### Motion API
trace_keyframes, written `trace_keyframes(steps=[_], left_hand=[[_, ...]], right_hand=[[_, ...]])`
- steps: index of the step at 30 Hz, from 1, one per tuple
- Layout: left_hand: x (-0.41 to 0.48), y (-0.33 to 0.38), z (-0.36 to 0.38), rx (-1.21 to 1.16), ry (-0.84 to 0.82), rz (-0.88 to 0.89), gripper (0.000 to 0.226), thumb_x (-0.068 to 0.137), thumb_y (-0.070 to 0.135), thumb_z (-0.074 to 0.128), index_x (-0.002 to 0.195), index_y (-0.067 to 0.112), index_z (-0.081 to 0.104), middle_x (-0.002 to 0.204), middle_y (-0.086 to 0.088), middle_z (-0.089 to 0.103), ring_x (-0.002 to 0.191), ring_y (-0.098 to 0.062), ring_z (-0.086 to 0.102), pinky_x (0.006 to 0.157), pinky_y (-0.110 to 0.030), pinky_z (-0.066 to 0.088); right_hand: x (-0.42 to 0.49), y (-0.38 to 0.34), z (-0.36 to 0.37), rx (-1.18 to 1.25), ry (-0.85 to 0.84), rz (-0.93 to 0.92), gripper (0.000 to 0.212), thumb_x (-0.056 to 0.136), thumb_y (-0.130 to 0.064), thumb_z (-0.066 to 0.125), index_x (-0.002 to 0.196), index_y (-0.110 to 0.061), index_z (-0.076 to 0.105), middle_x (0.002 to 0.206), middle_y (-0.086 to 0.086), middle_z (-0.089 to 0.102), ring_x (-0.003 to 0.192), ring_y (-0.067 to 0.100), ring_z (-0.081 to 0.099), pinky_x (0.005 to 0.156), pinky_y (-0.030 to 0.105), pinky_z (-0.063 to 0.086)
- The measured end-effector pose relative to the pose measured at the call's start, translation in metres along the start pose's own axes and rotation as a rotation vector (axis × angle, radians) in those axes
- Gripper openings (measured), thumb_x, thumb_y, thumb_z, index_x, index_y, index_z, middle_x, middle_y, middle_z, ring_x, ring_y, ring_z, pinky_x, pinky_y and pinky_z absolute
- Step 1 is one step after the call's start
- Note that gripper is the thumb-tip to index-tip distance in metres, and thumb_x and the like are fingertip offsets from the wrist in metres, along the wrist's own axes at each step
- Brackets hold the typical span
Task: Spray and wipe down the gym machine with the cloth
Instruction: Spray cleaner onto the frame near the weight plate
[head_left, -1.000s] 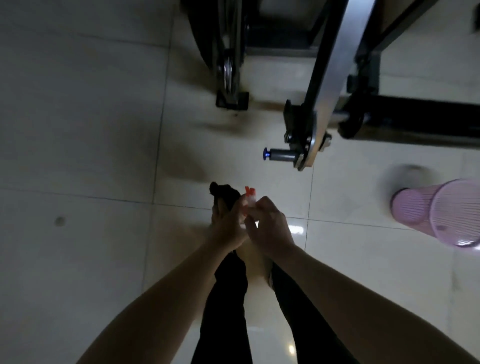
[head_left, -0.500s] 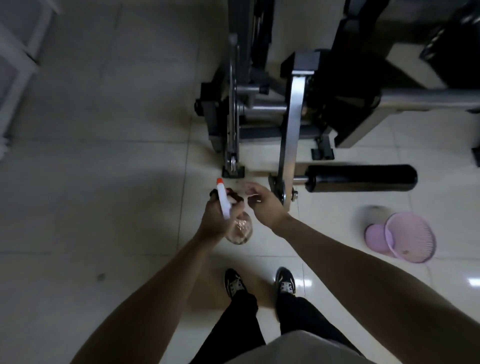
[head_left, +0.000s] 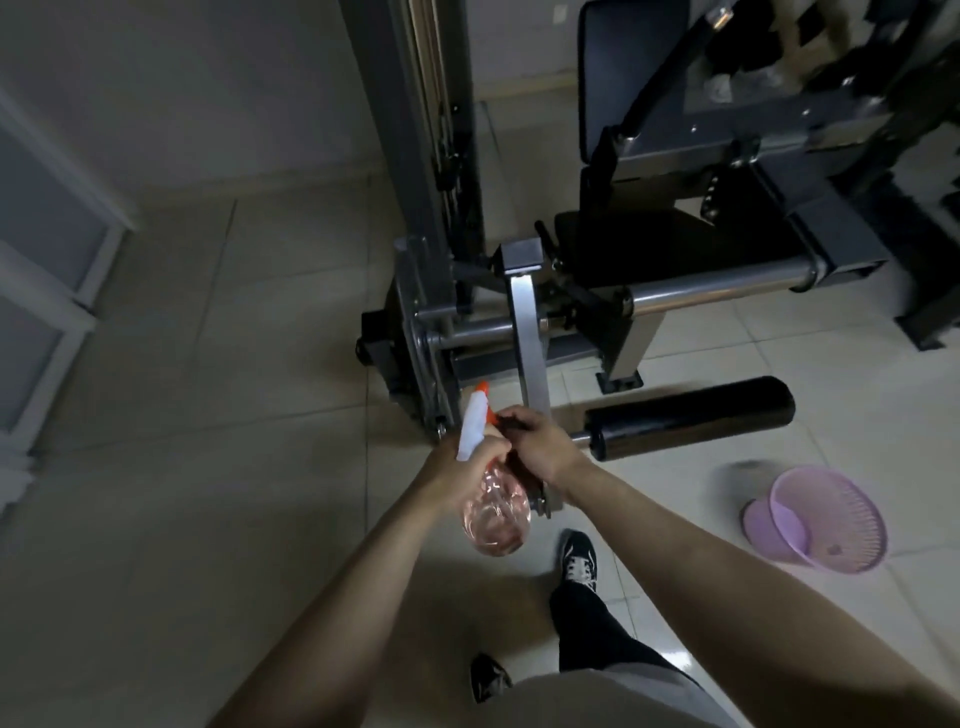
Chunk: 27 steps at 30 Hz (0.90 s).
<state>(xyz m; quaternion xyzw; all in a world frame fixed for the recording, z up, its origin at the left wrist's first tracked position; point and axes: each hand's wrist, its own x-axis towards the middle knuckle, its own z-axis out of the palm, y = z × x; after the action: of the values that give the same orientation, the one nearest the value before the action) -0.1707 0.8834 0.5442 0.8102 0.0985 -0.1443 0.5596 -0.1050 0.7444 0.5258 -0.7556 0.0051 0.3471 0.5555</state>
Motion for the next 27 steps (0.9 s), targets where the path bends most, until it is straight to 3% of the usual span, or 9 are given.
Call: trace_keyframes(steps=[3, 5, 7, 11, 15, 19, 22, 25, 27], left_hand=[[0.034, 0.023, 0.013, 0.023, -0.019, -0.052, 0.054, 0.1, 0.022, 0.055, 0.146, 0.001, 0.037, 0.076, 0.018, 0.061, 0.075, 0.002, 0.057, 0.073, -0.012, 0.042], [0.052, 0.035, 0.018, -0.06, -0.006, -0.092, 0.064, 0.101, 0.02, 0.052, 0.159, 0.017, 0.024, 0.117, 0.012, 0.066, 0.108, 0.003, 0.059, 0.097, -0.013, 0.042], [0.079, 0.046, 0.019, -0.201, 0.063, -0.147, 0.069, 0.102, 0.016, 0.052, 0.16, 0.034, 0.019, 0.157, 0.009, 0.041, 0.141, -0.006, 0.04, 0.12, -0.031, 0.031], [0.133, 0.062, 0.013, -0.262, 0.163, -0.185, 0.074, 0.091, 0.015, 0.059, 0.148, 0.049, 0.026, 0.13, 0.02, 0.058, 0.128, -0.022, 0.057, 0.114, -0.048, 0.041], [0.176, 0.082, 0.004, -0.34, 0.27, -0.184, 0.055, 0.101, 0.009, 0.049, 0.135, 0.052, 0.042, 0.111, 0.024, 0.065, 0.091, -0.018, 0.07, 0.086, -0.031, 0.057], [0.218, 0.099, -0.025, -0.339, 0.286, -0.224, 0.054, 0.097, 0.014, 0.052, 0.145, 0.039, 0.046, 0.131, 0.006, 0.065, 0.085, -0.019, 0.073, 0.077, -0.03, 0.056], [0.259, 0.112, -0.046, -0.304, 0.219, -0.233, 0.058, 0.095, 0.006, 0.051, 0.142, 0.04, 0.046, 0.121, -0.002, 0.069, 0.08, -0.027, 0.07, 0.077, -0.037, 0.057], [0.3, 0.118, -0.065, -0.293, 0.126, -0.319, 0.045, 0.089, 0.005, 0.058, 0.122, 0.036, 0.06, 0.121, -0.007, 0.068, 0.084, -0.029, 0.068, 0.074, -0.037, 0.056], [0.326, 0.117, -0.073, -0.317, 0.092, -0.389, 0.05, 0.088, 0.001, 0.059, 0.128, 0.03, 0.06, 0.122, -0.007, 0.066, 0.087, -0.028, 0.066, 0.067, -0.034, 0.056]], right_hand=[[0.029, -0.004, -0.03, 0.096, 0.178, 0.019, 0.026, 0.099, -0.013, 0.049, 0.106, -0.022, 0.073, 0.099, 0.001, 0.074, 0.093, 0.017, 0.07, 0.089, 0.035, 0.058], [0.055, -0.003, -0.052, 0.13, 0.346, 0.038, 0.028, 0.098, -0.01, 0.045, 0.109, -0.016, 0.07, 0.102, 0.007, 0.073, 0.097, 0.024, 0.069, 0.094, 0.042, 0.055], [0.09, -0.006, -0.08, 0.217, 0.445, 0.091, 0.026, 0.097, -0.016, 0.044, 0.112, -0.014, 0.065, 0.106, 0.013, 0.071, 0.1, 0.033, 0.067, 0.094, 0.047, 0.054], [0.145, -0.021, -0.105, 0.48, 0.324, 0.198, 0.029, 0.088, -0.024, 0.044, 0.104, -0.032, 0.066, 0.107, 0.012, 0.072, 0.095, 0.036, 0.069, 0.087, 0.05, 0.058], [0.155, -0.084, -0.107, 0.518, 0.227, 0.128, 0.028, 0.095, -0.019, 0.043, 0.109, -0.028, 0.065, 0.109, 0.011, 0.07, 0.102, 0.031, 0.066, 0.096, 0.049, 0.053], [0.198, -0.129, -0.124, 0.38, 0.439, 0.018, 0.026, 0.093, -0.022, 0.04, 0.108, -0.02, 0.062, 0.113, 0.015, 0.066, 0.106, 0.034, 0.062, 0.099, 0.049, 0.049], [0.232, -0.156, -0.144, 0.242, 0.562, 0.001, 0.031, 0.098, -0.014, 0.041, 0.125, -0.005, 0.054, 0.126, 0.021, 0.057, 0.115, 0.037, 0.056, 0.103, 0.046, 0.046], [0.26, -0.17, -0.164, 0.181, 0.618, 0.024, 0.035, 0.097, -0.008, 0.042, 0.131, -0.006, 0.052, 0.133, 0.018, 0.051, 0.116, 0.036, 0.055, 0.103, 0.042, 0.046], [0.275, -0.169, -0.172, 0.09, 0.615, 0.047, 0.038, 0.096, -0.007, 0.044, 0.133, -0.006, 0.051, 0.138, 0.02, 0.047, 0.118, 0.039, 0.054, 0.106, 0.044, 0.044]])
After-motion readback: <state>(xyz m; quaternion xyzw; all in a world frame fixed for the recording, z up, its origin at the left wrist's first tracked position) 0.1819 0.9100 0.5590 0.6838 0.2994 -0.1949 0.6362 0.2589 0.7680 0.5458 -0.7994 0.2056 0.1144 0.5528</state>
